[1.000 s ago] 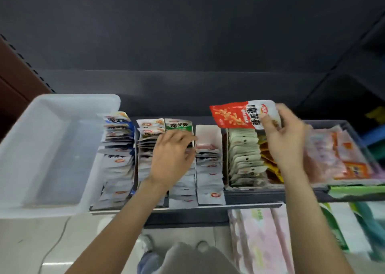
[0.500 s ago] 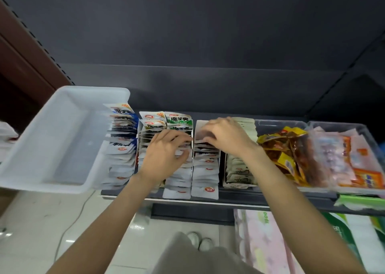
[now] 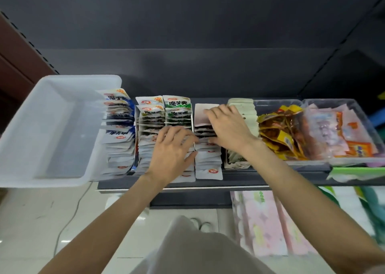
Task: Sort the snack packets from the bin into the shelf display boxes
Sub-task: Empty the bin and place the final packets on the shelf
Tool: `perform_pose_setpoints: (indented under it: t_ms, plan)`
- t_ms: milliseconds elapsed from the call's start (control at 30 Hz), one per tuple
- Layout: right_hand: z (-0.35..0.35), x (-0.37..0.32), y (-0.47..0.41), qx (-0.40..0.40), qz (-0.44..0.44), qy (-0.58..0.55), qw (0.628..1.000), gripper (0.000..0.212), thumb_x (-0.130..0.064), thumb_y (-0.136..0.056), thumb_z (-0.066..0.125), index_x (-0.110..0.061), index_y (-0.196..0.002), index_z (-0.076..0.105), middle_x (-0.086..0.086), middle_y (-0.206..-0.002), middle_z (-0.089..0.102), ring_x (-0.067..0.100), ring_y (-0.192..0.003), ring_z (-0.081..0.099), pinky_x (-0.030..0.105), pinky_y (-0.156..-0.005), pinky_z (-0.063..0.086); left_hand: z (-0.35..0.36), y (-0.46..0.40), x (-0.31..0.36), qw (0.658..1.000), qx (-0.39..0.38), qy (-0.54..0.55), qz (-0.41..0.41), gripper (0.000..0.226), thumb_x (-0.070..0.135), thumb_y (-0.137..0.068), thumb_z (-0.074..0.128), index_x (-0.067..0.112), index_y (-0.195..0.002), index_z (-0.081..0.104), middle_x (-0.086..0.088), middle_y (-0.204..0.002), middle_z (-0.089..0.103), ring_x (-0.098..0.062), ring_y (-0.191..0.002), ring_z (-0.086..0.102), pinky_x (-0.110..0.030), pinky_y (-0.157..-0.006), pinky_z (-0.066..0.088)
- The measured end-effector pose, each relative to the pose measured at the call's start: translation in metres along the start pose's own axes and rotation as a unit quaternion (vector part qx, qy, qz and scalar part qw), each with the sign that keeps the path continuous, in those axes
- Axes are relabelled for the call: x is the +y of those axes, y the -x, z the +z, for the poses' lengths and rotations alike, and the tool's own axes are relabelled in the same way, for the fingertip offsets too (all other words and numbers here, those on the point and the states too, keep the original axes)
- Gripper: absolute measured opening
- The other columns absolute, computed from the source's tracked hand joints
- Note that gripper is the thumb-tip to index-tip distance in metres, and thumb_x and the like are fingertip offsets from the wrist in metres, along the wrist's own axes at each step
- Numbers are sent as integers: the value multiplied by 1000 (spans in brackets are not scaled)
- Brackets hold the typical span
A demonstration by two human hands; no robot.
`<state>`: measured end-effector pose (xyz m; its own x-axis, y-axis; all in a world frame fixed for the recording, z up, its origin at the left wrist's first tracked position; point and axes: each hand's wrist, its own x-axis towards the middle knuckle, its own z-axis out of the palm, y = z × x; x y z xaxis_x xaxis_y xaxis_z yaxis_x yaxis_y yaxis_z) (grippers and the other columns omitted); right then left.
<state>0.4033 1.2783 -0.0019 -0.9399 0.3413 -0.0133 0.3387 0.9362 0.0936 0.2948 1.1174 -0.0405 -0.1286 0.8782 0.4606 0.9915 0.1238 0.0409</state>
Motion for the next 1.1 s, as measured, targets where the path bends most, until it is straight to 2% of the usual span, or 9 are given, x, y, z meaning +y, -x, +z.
perform_pose_setpoints:
  t_ms: [100,167,267,400,500,667,900,1000,1100]
  plan:
    - [-4,3,-17,-64,-34,72,995,72,-58,-74,67,-11,-124,43,5,-115,62,24,-111,51,37,-90,30,3,-10,-1,998,-40,-22,29,33,41,-74,71,18,-98,67,-1,-101,64,-25,-100,56,-41,-95,35]
    - [-8,7,-22,-68,-53,75,993,58,-50,-79,62,-11,-118,43,5,-100,67,25,-99,58,37,-87,30,5,-18,0,996,-66,-41,54,38,45,-72,71,16,-95,66,-2,-97,64,-25,-97,57,-40,-96,33]
    - [-11,15,-30,-12,-64,99,993,35,-28,-87,53,-9,-114,47,5,-86,68,26,-82,63,35,-84,34,10,-30,4,987,-106,-74,93,41,48,-71,69,16,-96,65,-2,-94,61,-24,-96,55,-40,-96,32]
    - [-3,31,-45,98,-64,149,982,21,-21,-62,79,-17,-78,66,-2,-65,64,20,-64,62,26,-66,45,18,-42,6,975,-148,-115,122,36,44,-72,68,18,-97,67,-1,-91,63,-22,-91,55,-39,-88,32]
    - [-5,40,-53,137,-60,115,982,10,-20,-70,77,-16,-76,70,2,-78,61,24,-76,58,31,-64,45,18,-50,10,969,-152,-137,137,19,30,-74,64,17,-85,68,-1,-74,66,-21,-77,57,-38,-85,31]
    - [-5,51,-53,49,46,-92,994,27,-30,-95,52,-19,-118,61,4,-113,60,26,-99,61,34,-77,44,22,-66,11,959,-176,-170,142,5,18,-65,68,18,-70,67,3,-58,63,-18,-62,56,-35,-82,33]
    - [-11,57,-35,-7,80,-381,921,46,-4,-88,59,-15,-132,50,5,-127,58,15,-102,61,27,-90,48,17,-112,-15,976,-143,-164,12,13,27,-68,74,20,-75,65,3,-61,65,-20,-63,60,-34,-73,27]
    - [-10,53,-31,-41,59,-322,944,51,-10,-86,63,-14,-131,40,5,-132,53,18,-105,58,30,-83,49,19,-118,-17,985,-96,-142,-14,33,32,-58,82,18,-81,63,2,-69,64,-20,-64,61,-31,-67,39]
    - [-2,46,-35,22,42,-172,984,42,-17,-85,65,-16,-120,42,5,-119,58,25,-98,62,36,-75,50,21,-109,-16,993,-44,-107,-1,37,27,-61,82,16,-89,60,-1,-79,61,-23,-71,58,-34,-66,42]
